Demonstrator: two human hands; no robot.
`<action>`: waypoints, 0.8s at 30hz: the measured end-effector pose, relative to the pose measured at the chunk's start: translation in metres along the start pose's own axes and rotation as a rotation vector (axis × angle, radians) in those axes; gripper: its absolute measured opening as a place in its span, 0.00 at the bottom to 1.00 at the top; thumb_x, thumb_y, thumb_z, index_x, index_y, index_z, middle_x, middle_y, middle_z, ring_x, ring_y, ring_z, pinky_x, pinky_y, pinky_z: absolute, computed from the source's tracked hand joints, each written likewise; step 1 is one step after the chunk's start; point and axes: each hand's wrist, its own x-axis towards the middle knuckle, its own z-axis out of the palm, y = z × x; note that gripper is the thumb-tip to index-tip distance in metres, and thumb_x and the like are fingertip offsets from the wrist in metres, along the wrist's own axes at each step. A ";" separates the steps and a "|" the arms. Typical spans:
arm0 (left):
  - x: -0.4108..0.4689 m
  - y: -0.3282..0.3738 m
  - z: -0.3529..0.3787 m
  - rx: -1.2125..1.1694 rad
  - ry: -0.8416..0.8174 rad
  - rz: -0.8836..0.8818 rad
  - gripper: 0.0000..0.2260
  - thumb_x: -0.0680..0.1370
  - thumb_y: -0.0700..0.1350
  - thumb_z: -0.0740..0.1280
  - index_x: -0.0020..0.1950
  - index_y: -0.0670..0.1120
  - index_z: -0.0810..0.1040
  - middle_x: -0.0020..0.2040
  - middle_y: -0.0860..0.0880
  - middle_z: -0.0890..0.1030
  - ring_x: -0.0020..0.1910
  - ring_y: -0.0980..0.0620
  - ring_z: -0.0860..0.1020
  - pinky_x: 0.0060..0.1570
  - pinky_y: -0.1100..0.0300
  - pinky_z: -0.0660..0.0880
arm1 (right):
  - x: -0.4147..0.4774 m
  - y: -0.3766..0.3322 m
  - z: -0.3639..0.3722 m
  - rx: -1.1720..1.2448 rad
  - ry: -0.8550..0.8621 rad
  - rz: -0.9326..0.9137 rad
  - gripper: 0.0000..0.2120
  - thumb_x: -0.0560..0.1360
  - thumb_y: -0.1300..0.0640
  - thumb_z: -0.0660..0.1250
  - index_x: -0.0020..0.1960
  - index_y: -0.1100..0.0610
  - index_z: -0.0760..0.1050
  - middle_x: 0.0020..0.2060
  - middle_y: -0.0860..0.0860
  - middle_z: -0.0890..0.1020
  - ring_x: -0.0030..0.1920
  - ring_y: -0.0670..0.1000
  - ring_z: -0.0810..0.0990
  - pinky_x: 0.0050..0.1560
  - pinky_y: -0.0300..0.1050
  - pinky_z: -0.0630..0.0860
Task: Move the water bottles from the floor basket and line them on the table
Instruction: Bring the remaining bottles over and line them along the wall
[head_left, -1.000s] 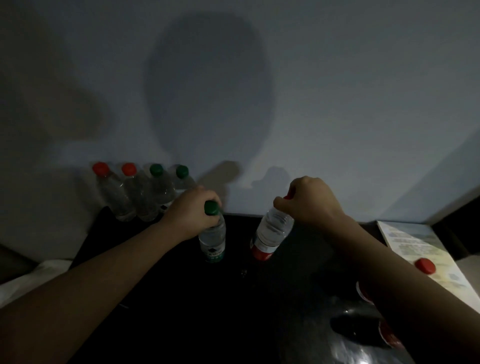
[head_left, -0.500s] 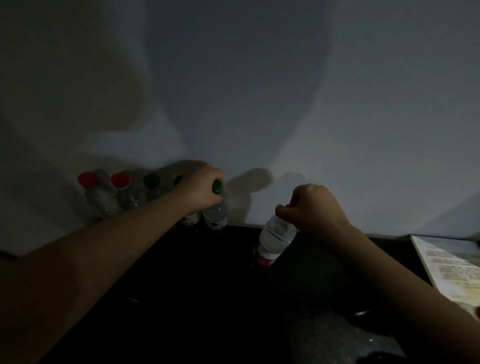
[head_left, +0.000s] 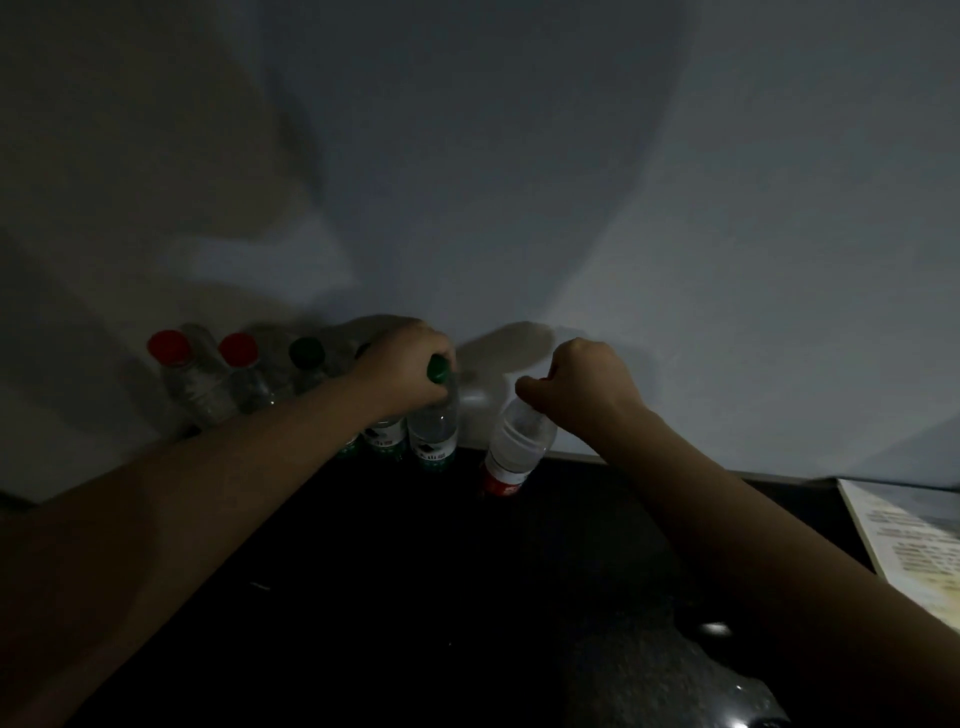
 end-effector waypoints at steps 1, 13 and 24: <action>-0.001 0.000 0.000 -0.007 -0.002 -0.001 0.09 0.64 0.41 0.72 0.39 0.54 0.79 0.44 0.46 0.79 0.45 0.46 0.78 0.47 0.50 0.77 | 0.004 -0.003 0.002 0.007 -0.005 0.015 0.21 0.71 0.49 0.69 0.28 0.58 0.64 0.25 0.52 0.69 0.27 0.50 0.69 0.25 0.39 0.61; 0.000 -0.010 0.010 -0.047 0.051 -0.042 0.12 0.68 0.39 0.71 0.51 0.42 0.80 0.51 0.42 0.77 0.50 0.44 0.76 0.50 0.56 0.73 | 0.012 -0.019 0.027 -0.028 -0.099 -0.053 0.19 0.74 0.46 0.66 0.49 0.64 0.77 0.45 0.60 0.82 0.43 0.59 0.82 0.47 0.55 0.81; 0.003 -0.012 0.010 -0.069 0.032 -0.074 0.08 0.68 0.39 0.73 0.45 0.39 0.78 0.44 0.42 0.76 0.43 0.45 0.76 0.40 0.58 0.70 | 0.014 -0.015 0.020 0.037 -0.172 -0.160 0.14 0.69 0.55 0.73 0.50 0.64 0.77 0.45 0.60 0.82 0.43 0.58 0.82 0.47 0.56 0.81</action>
